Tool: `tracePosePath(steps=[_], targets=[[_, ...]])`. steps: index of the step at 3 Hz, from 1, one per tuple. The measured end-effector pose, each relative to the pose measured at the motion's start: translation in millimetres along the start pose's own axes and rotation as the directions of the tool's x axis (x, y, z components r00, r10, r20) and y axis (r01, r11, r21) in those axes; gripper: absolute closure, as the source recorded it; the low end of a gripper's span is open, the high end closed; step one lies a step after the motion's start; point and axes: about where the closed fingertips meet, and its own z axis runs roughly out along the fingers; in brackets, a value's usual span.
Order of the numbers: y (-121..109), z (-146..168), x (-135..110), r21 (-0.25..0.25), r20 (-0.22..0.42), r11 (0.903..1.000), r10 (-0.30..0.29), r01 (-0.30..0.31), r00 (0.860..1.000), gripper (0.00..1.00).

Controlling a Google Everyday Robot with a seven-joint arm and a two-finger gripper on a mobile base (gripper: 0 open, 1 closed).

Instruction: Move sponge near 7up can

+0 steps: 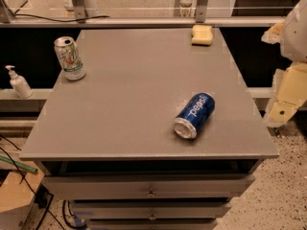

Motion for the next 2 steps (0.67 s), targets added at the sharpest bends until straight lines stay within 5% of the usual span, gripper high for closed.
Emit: tracePosePath(steps=[1,2], targets=[[0.0,0.0,0.0,0.0,0.0,1.0,0.0,0.0,1.0,0.0],[-7.8,-6.6,-4.3,0.057,0.051,0.9984,-0.009,0.006,0.999,0.0]])
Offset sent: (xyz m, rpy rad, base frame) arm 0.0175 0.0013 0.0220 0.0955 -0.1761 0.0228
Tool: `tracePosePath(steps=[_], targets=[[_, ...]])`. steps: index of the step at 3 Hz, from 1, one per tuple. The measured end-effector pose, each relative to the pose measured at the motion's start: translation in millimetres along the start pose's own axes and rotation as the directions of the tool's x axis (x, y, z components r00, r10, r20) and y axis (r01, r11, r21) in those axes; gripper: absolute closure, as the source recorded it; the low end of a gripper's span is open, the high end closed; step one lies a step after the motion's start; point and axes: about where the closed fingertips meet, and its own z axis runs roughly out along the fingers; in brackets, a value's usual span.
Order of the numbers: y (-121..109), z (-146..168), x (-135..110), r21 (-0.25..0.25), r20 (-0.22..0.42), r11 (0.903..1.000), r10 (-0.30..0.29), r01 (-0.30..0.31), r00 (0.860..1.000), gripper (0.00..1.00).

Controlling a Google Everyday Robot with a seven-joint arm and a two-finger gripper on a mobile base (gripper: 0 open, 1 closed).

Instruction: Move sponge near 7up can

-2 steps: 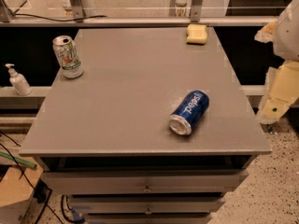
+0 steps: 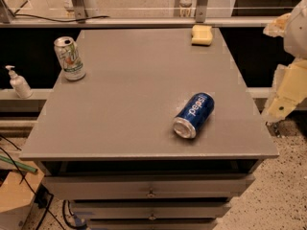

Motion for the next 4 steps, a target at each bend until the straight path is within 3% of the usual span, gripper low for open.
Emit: tracePosePath(steps=[1,2,3,4], targets=[[-14.9,1.7,-11.7,0.047,0.12,0.9987,-0.026,0.02,0.992,0.0],[-37.8,11.4,-35.3,0.074,0.251,0.9963,-0.062,0.044,0.966,0.0],[-38.0,11.9,-38.2,0.073,0.261,0.9962,-0.065,0.047,0.963,0.0],[-43.8,20.9,-34.1,0.055,0.304,0.9969,0.037,-0.056,0.952,0.0]])
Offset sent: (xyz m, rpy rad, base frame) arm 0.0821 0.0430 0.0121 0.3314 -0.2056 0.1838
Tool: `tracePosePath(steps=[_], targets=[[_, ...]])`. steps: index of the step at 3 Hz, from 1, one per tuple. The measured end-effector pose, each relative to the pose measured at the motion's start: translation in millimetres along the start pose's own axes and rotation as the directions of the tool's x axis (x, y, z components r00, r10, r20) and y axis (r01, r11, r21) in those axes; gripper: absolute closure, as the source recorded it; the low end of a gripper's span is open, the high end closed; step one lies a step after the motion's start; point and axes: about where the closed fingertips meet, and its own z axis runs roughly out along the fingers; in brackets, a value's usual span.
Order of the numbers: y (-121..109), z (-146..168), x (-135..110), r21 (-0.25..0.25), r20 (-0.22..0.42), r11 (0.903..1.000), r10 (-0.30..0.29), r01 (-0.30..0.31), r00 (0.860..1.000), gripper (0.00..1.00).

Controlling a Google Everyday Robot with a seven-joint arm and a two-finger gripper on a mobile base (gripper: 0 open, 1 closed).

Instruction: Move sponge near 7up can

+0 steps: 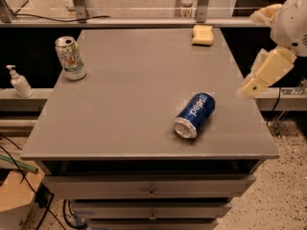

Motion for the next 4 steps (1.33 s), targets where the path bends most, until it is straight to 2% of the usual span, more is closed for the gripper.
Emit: tracePosePath(steps=[1,2,3,4], targets=[[-17.3,18.0,-5.3,-0.001,0.092,0.9967,0.081,-0.081,0.993,0.0],[-41.8,40.4,0.4,-0.012,0.2,0.9841,0.176,-0.177,0.964,0.0],[-67.2,63.6,12.7,-0.026,0.284,0.9677,0.248,-0.251,0.926,0.0],[-95.5,89.2,22.4,-0.035,0.348,0.9571,0.281,-0.288,0.894,0.0]])
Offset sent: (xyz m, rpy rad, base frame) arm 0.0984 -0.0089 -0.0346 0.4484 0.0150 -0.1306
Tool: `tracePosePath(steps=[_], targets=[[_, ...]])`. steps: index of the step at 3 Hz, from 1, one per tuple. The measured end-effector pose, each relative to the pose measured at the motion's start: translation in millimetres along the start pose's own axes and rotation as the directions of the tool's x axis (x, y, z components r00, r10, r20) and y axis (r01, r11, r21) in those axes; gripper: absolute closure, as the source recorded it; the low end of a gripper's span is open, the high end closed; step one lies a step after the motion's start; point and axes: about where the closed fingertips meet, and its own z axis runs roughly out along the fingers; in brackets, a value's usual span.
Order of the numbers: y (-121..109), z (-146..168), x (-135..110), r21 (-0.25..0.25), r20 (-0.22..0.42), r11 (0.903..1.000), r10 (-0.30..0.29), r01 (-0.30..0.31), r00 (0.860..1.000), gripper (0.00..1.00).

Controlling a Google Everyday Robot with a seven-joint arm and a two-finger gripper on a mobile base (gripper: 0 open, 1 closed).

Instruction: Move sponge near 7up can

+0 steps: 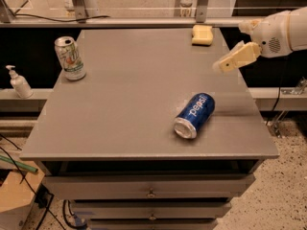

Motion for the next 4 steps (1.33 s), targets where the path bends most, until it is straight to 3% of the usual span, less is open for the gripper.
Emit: tracePosePath(steps=[2,4], targets=[[-52.2,47.7,13.8,-0.027,0.035,0.9996,0.013,-0.012,0.999,0.0],[-58.1,55.1,13.6,-0.016,0.052,0.9995,0.029,-0.028,0.998,0.0]])
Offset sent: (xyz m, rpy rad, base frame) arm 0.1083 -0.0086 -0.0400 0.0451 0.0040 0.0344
